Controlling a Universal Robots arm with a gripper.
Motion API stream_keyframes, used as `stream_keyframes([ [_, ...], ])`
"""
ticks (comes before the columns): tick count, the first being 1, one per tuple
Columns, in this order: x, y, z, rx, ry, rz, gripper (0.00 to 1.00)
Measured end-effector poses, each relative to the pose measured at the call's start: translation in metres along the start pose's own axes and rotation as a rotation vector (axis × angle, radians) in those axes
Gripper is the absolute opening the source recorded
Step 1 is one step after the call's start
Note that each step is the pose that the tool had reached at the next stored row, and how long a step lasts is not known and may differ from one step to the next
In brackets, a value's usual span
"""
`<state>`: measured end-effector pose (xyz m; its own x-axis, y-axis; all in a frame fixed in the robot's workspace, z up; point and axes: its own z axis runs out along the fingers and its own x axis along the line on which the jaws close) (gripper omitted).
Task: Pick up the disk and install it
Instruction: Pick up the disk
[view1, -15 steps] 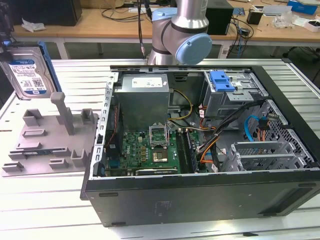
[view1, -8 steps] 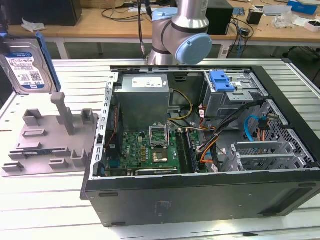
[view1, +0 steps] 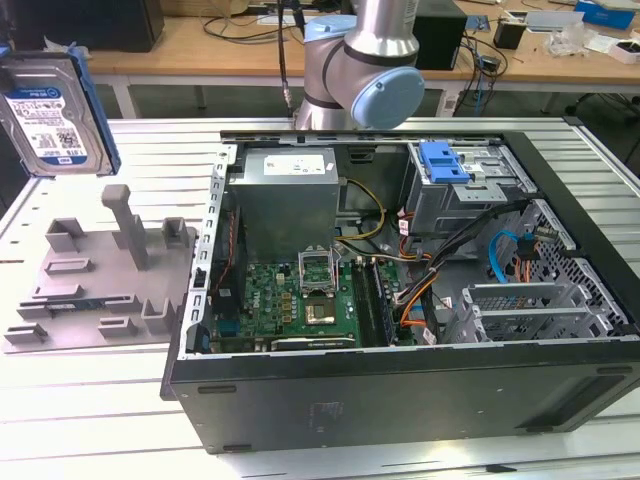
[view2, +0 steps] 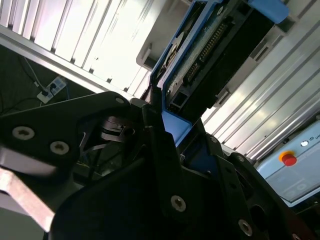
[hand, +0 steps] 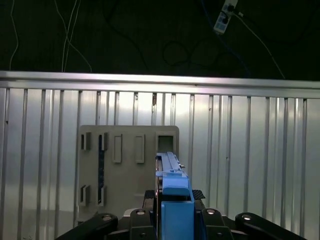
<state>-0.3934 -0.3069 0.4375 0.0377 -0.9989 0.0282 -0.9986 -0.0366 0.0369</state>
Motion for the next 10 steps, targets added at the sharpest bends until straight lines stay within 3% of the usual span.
stream_keyframes([
  [10,0.0007,-0.0049,-0.0168,-0.0001,0.0,0.0,0.37],
])
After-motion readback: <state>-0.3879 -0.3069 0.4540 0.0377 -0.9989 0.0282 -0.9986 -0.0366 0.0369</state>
